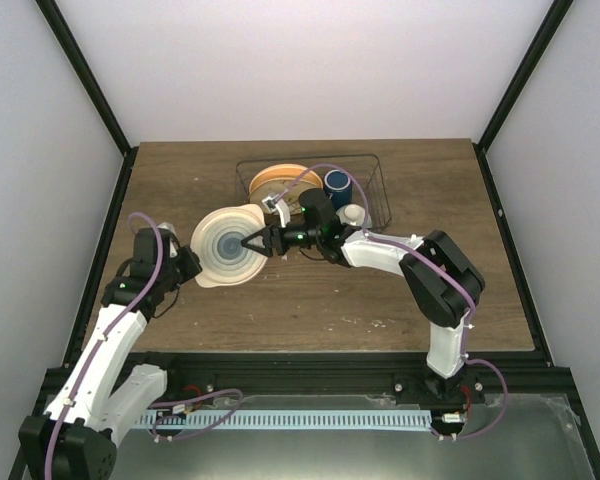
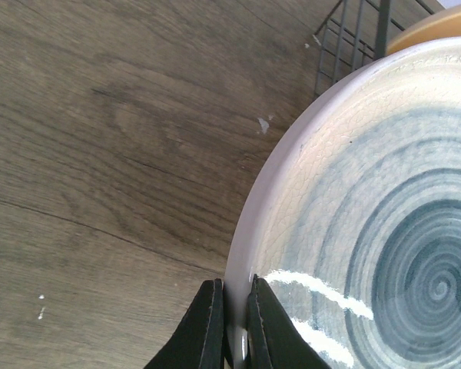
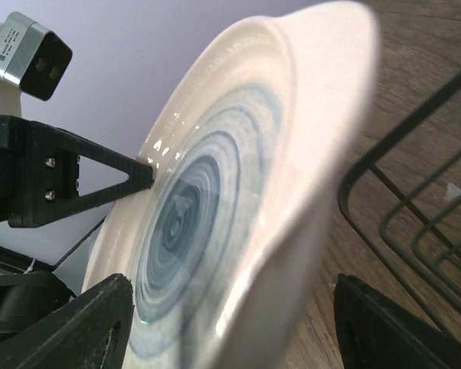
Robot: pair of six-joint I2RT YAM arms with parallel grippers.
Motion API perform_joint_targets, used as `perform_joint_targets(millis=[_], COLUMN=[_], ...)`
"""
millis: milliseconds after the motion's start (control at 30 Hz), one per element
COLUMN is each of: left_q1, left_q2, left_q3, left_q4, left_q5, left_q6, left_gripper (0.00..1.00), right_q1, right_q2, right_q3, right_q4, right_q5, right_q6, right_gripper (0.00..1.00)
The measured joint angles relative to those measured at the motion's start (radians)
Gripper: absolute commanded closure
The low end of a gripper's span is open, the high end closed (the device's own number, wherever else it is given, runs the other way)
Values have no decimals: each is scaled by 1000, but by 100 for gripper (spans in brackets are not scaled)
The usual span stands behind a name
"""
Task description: Load the mixed dishes into the dish rack
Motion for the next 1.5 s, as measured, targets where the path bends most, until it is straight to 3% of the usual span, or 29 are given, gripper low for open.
perform_joint_targets(millis=[133,267,600,900,1067,1333,1500], left_q1=[-14,-21,-26,-26,-26,-26,-20], left_q2=[10,10,8,2,-1,-16,-48], left_q3=[-10,-17,-39,-61,-83,-134,-145], left_q4=[20,31,51,71,94,140,183], left_q5=[-3,-4,-14,-14,-11,-20,-47], left_q6=[-5,7,19,18,18,-8,-20], left_gripper=[100,100,100,100,96,80,78], right_q1=[8,6,10,13,13,17,16], right_q2=[6,6,2,-9,-9,-9,-3], right_q3=[7,9,39,54,56,56,54], right_q4=[-10,-45,-143,-173,-175,-201,-292], right_q5=[12,41,104,122,124,134,195], right_q6=[12,13,-32,-71,-84,-136,-196], right_gripper=[55,63,65,87,89,92,93])
